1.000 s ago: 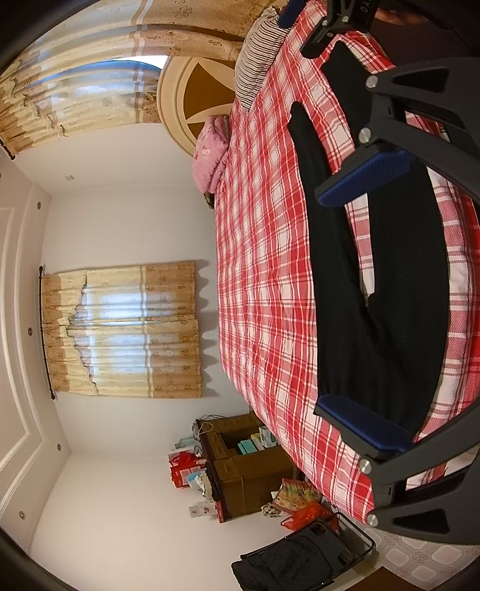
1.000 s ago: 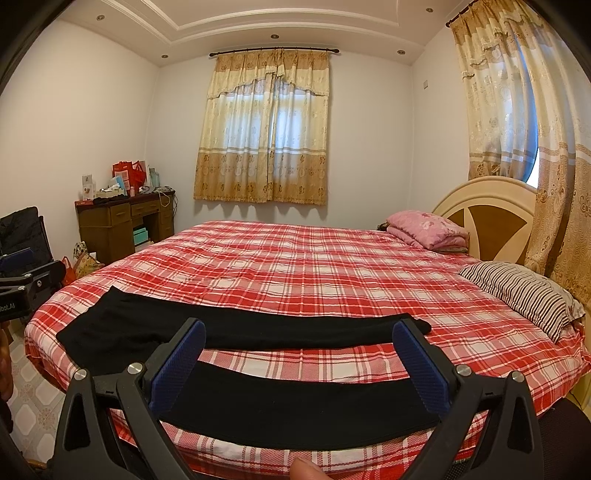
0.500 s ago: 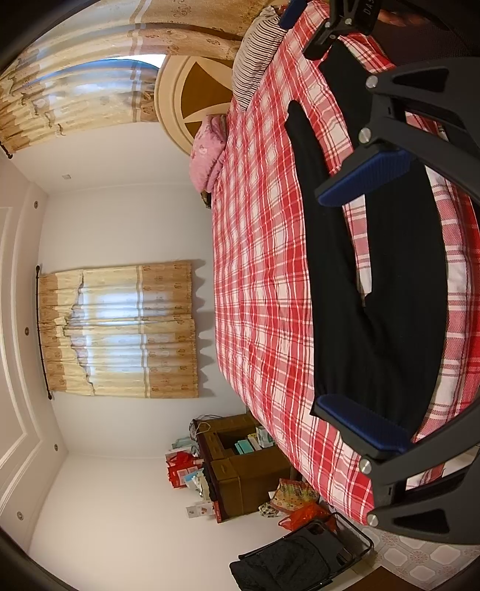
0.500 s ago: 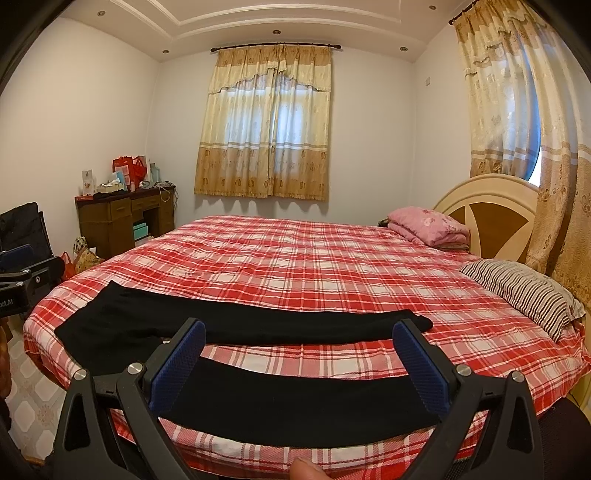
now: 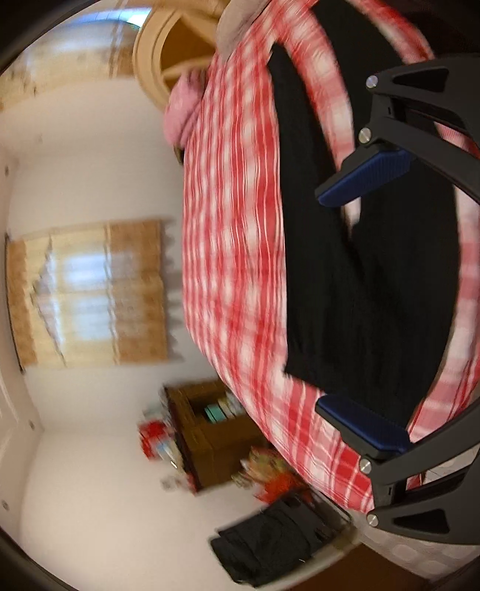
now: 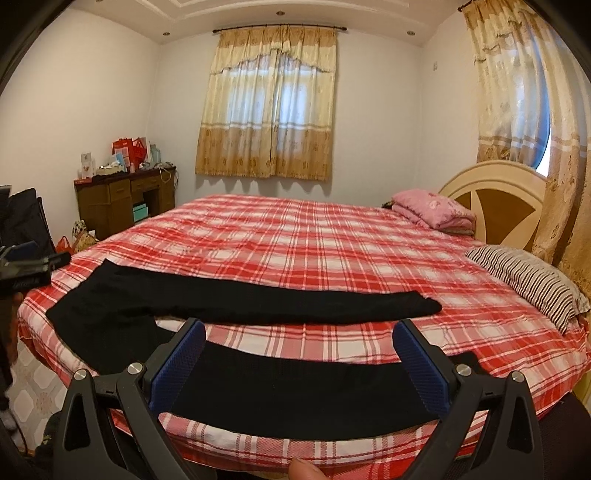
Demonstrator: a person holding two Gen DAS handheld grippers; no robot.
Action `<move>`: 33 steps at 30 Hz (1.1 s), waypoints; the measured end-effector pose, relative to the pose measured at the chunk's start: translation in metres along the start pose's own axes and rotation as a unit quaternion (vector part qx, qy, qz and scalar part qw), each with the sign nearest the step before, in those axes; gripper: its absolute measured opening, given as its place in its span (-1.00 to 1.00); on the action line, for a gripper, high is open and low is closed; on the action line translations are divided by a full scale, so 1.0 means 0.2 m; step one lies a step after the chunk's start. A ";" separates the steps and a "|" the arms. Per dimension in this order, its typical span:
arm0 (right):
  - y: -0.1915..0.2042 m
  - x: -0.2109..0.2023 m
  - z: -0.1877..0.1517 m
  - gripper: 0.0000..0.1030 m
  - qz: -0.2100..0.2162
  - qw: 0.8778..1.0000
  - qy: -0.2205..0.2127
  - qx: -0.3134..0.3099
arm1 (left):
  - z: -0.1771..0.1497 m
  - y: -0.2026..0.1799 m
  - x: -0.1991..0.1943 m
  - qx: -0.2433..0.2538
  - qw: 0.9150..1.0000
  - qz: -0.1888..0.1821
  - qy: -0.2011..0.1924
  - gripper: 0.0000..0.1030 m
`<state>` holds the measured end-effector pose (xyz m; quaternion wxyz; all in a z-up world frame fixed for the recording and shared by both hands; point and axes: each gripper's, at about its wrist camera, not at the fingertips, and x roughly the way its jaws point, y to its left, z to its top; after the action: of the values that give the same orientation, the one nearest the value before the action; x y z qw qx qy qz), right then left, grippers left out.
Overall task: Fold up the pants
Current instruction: 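Lower both tools onto the black pants and close on the fabric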
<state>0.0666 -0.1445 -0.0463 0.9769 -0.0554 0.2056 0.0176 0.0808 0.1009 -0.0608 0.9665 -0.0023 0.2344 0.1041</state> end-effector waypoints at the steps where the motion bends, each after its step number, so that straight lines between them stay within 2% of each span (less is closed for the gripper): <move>1: 0.00 0.03 -0.02 0.98 -0.001 1.000 0.005 -0.001 | 0.01 0.07 0.06 -0.014 1.000 0.011 0.006 1.00; 3: 0.00 0.09 -0.05 0.98 -0.001 1.000 0.018 -0.004 | 0.02 0.19 0.17 -0.025 1.000 0.015 0.010 1.00; 6: 0.00 0.20 -0.12 0.98 0.002 0.999 0.046 -0.001 | 0.04 0.27 0.35 0.008 0.999 0.028 0.027 1.00; 8: 0.01 0.27 -0.18 0.98 0.006 0.997 0.070 0.003 | 0.04 0.32 0.50 0.029 0.998 0.028 0.051 1.00; 10: 0.02 0.32 -0.22 0.98 0.005 0.996 0.087 0.005 | 0.04 0.36 0.62 0.035 0.996 0.036 0.071 1.00; 13: -0.01 0.37 -0.27 0.98 -0.004 0.994 0.107 0.013 | 0.05 0.42 0.82 0.035 0.993 0.026 0.109 0.95; 18: -0.09 0.42 -0.30 0.98 -0.018 0.991 0.127 0.028 | 0.11 0.41 1.08 0.057 0.988 0.034 0.138 0.87; 21: -0.14 0.47 -0.30 0.98 -0.029 0.990 0.137 0.030 | 0.14 0.41 1.19 0.055 0.985 0.015 0.163 0.83; 27: -0.20 0.55 -0.25 0.98 -0.039 0.990 0.137 0.018 | 0.10 0.47 1.40 0.036 0.976 0.001 0.213 0.35; 30: -0.26 0.59 -0.20 0.98 -0.047 0.989 0.138 0.022 | 0.07 0.50 1.41 0.022 0.975 -0.014 0.219 0.34; 32: -0.30 0.63 -0.18 0.98 -0.048 0.989 0.139 0.025 | 0.07 0.50 1.42 0.019 0.975 -0.025 0.220 0.22; 33: -0.32 0.65 -0.17 0.98 -0.047 0.989 0.138 0.029 | 0.06 0.50 1.42 0.017 0.974 -0.035 0.221 0.07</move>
<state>0.1753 -0.2107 -0.1233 0.9401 -0.0385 0.3362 -0.0417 0.3123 0.2558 -0.1735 0.8937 -0.0170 0.4438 0.0635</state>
